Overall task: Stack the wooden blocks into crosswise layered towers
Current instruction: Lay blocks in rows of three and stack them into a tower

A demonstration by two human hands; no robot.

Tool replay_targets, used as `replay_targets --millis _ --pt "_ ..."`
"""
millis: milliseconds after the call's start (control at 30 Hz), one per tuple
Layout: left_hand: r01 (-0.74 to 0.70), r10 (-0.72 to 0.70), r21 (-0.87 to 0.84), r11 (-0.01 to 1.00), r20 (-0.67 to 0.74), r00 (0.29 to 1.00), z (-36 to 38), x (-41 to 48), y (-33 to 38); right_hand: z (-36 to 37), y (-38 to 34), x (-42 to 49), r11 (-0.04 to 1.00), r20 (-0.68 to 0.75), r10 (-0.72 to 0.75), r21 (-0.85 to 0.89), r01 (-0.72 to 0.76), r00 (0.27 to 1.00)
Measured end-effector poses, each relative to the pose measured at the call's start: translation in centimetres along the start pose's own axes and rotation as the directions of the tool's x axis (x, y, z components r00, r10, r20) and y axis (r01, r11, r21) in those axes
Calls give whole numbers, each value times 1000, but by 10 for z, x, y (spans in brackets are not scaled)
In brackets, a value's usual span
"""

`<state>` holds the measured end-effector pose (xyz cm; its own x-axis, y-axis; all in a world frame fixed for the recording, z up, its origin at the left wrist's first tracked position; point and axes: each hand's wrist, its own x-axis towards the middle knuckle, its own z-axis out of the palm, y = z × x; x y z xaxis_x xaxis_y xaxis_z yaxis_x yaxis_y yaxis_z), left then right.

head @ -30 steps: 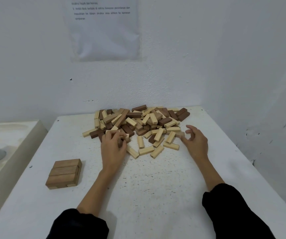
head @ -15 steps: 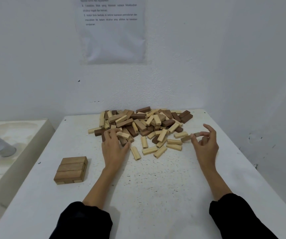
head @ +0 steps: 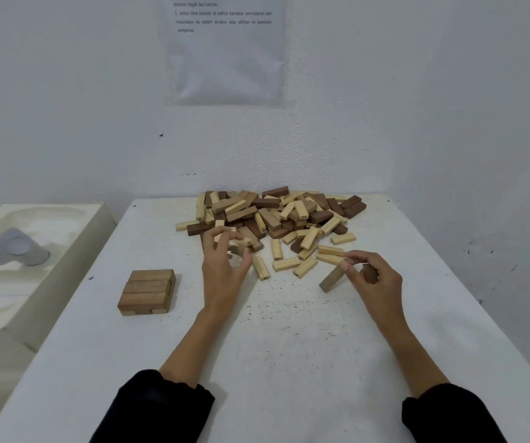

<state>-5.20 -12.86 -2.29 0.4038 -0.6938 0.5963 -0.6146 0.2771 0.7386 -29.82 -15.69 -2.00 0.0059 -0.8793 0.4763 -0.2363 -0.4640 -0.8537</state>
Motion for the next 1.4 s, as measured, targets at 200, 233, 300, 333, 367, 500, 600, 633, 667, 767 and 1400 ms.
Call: replay_targets --millis 200,233,300,333,367,500,600,633,667,767,1400 --pt "-236 215 57 970 247 945 -12 -35 25 14 -11 -25 988 104 114 -112 -102 988" --pt "-263 235 66 963 283 930 -15 -40 28 17 -14 -29 980 108 128 -164 -109 986" --pt "-299 254 95 949 326 911 -22 -48 32 23 -21 -38 954 109 152 -277 -116 982" --pt "-301 247 112 947 344 906 -26 -52 33 27 -24 -42 934 118 155 -342 -107 981" --pt "-287 225 122 950 370 902 -31 -56 34 30 -28 -45 907 140 157 -412 -87 978" --pt "-254 145 160 954 495 857 -48 -71 33 45 -39 -58 823 246 181 -568 -10 952" --pt "-243 134 138 960 536 834 -58 -74 33 38 -41 -55 869 353 184 -494 16 917" --pt "-208 112 119 971 542 833 -60 -73 33 32 -40 -51 914 422 186 -407 2 887" --pt "-173 98 87 981 548 831 -62 -70 32 25 -40 -46 951 497 192 -307 -35 846" --pt "-141 127 -17 990 548 827 -63 -60 29 1 -37 -36 974 679 227 -176 -145 699" --pt "-116 -14 116 987 763 646 -57 -50 11 28 -34 -45 971 611 138 -239 15 779"
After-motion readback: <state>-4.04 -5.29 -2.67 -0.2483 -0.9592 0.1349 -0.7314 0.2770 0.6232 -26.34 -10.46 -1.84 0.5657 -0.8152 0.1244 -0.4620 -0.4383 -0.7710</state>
